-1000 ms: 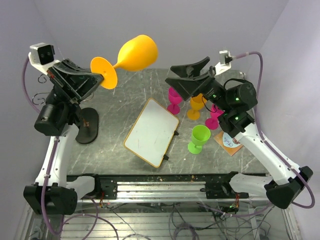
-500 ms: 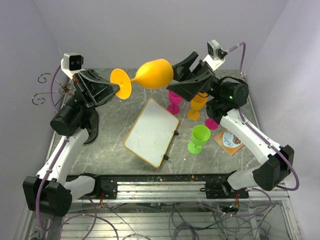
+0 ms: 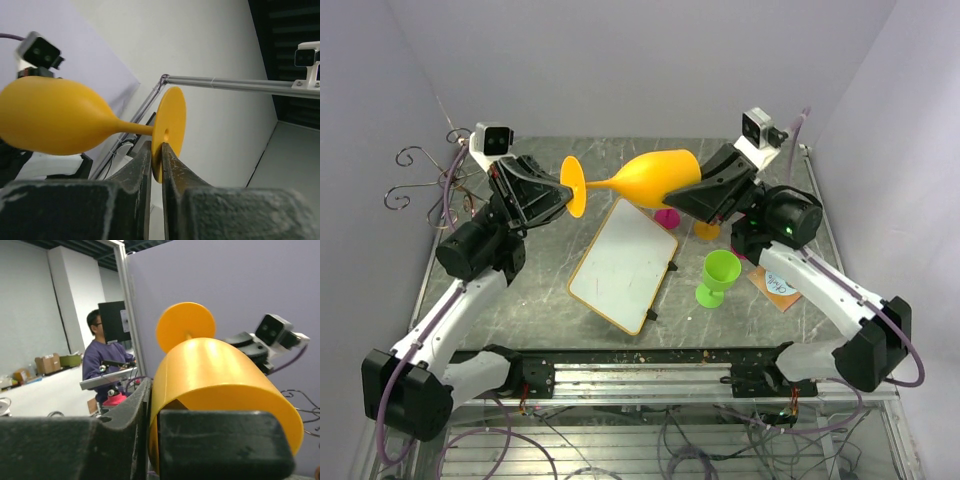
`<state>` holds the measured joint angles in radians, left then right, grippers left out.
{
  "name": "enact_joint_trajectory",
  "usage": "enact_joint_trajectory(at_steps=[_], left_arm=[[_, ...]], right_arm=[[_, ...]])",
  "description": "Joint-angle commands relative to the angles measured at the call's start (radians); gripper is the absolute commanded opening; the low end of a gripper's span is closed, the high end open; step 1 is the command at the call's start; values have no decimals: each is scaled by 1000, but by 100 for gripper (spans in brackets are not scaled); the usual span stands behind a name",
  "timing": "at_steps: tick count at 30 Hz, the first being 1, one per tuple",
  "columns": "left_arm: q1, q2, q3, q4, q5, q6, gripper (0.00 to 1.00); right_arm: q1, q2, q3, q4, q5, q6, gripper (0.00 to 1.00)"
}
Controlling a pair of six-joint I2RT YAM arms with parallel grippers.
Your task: Take the wine glass off the wine glass rack
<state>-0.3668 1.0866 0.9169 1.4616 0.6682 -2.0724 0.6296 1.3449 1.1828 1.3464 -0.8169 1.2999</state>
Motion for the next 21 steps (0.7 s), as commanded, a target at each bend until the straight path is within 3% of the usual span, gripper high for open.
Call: enact_joint_trajectory(at_steps=[1, 10, 12, 21], left_arm=[[-11, -62, -47, 20, -18, 145, 24], [-10, -227, -149, -247, -53, 399, 88], [-11, -258, -156, -310, -55, 449, 98], [-11, -370, -14, -927, -103, 868, 99]], right_arm=[[4, -89, -34, 67, 42, -49, 1], [3, -373, -137, -427, 184, -494, 0], [4, -442, -145, -550, 228, -599, 0], [3, -639, -119, -1143, 511, -907, 0]])
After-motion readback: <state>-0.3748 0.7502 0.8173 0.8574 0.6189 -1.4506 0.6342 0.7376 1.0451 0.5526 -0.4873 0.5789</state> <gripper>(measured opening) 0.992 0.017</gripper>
